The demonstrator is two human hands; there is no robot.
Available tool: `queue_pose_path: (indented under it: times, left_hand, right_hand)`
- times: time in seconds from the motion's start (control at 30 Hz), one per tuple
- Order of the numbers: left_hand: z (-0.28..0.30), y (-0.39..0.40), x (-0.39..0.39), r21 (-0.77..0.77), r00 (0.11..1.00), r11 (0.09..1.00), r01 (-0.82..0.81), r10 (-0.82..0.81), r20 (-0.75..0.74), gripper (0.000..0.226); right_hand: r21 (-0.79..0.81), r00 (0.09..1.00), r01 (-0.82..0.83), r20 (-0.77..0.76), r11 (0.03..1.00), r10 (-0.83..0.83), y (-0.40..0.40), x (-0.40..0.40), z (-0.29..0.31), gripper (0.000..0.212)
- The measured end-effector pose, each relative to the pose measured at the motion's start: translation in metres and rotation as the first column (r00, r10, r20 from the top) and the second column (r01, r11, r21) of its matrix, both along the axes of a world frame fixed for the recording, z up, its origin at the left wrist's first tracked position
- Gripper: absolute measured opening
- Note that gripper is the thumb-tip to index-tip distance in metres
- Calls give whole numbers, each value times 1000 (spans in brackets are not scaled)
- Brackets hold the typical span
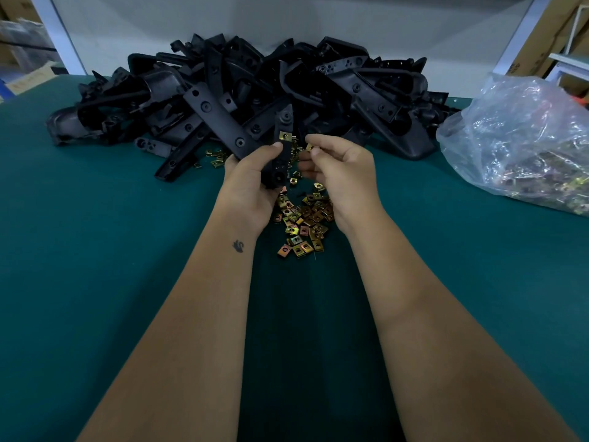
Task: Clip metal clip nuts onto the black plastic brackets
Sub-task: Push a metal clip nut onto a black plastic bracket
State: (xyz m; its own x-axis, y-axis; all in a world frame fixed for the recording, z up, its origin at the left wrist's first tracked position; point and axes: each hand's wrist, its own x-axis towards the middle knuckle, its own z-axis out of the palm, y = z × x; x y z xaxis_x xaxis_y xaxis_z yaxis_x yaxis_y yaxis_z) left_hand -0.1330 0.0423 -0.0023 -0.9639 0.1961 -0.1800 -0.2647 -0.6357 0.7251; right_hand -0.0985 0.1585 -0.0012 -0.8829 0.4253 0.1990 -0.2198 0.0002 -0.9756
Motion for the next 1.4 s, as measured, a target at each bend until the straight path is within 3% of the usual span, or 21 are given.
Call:
queue_pose_path:
  times: [0.13, 0.53, 1.0, 1.17, 1.4]
  left_hand:
    - [-1, -2, -2, 118, 999, 992, 37, -37, 0, 36]
    - [-5, -7, -1, 299, 989, 945, 130, -102, -109, 29]
    - [-6, -8, -1, 277, 980, 946, 166, -127, -151, 23]
    - [-6, -6, 0, 233, 968, 953, 196, -150, -200, 26]
    - [-6, -6, 1, 173, 949, 955, 239, -192, -252, 31]
  right_hand:
    - [-64, 998, -64, -29, 996, 62, 0, 0, 0, 25]
    - [-98, 985, -166, 39, 981, 170, -2, 1, 2, 19]
    - [-241, 981, -196, -34, 950, 193, -1, 4, 6, 17]
    - [-180, 985, -175, -35, 968, 171, -4, 3, 4, 15]
    - [-241, 982, -189, -39, 952, 185, -4, 3, 4, 16]
